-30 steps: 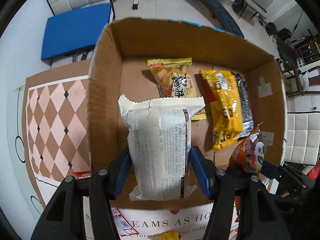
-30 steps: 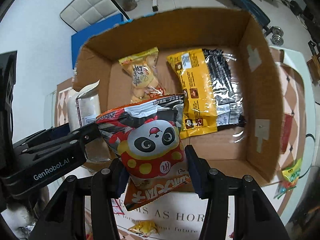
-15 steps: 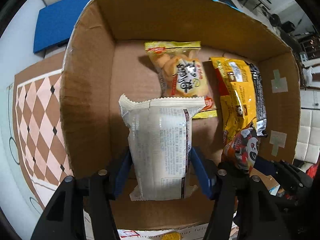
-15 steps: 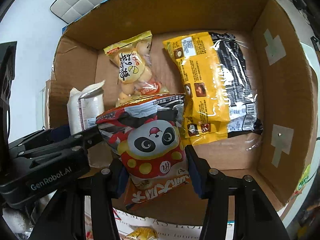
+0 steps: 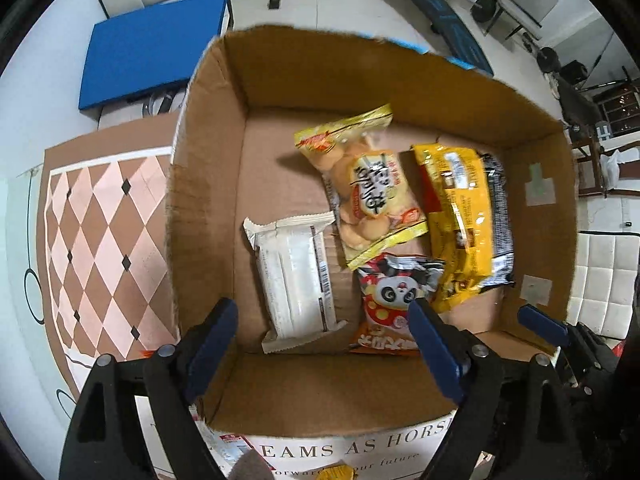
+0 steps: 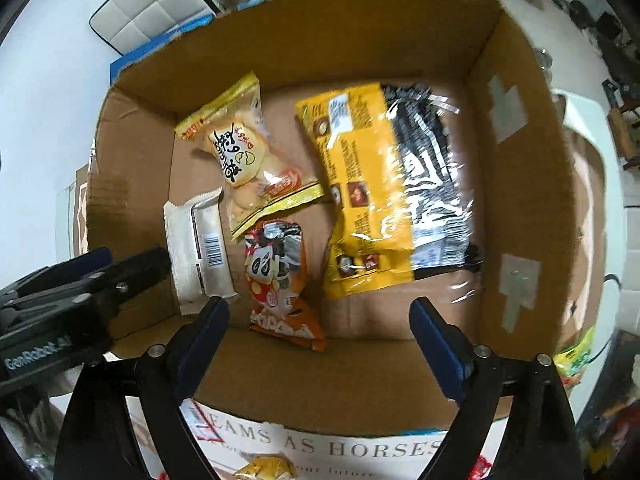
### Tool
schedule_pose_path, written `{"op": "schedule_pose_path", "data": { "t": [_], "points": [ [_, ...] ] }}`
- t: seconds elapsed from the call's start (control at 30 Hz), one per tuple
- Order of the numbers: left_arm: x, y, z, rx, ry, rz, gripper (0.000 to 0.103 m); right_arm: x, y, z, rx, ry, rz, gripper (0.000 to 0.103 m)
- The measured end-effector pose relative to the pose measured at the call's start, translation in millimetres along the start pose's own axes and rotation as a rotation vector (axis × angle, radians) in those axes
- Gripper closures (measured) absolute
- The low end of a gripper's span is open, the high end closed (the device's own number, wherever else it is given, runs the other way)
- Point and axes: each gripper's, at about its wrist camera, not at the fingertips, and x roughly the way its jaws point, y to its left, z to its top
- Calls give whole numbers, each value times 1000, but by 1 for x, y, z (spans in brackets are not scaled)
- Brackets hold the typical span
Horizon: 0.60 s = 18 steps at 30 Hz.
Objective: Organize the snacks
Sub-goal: 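Withdraw both tools from the box toward the table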
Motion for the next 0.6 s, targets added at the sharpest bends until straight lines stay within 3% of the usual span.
{"op": "schedule_pose_path", "data": {
  "t": [0.23, 0.4, 0.6],
  "points": [
    [-41, -8, -20, 31, -119, -9, 16, -30, -6, -16, -10, -70, -47, 6],
    [-70, -7, -47, 36, -261, 2, 16, -61, -5, -37, 0, -132, -24, 6],
    [-89, 9, -97, -11, -336, 35, 16, -82, -3, -84, 38, -135, 49, 6]
  ]
}}
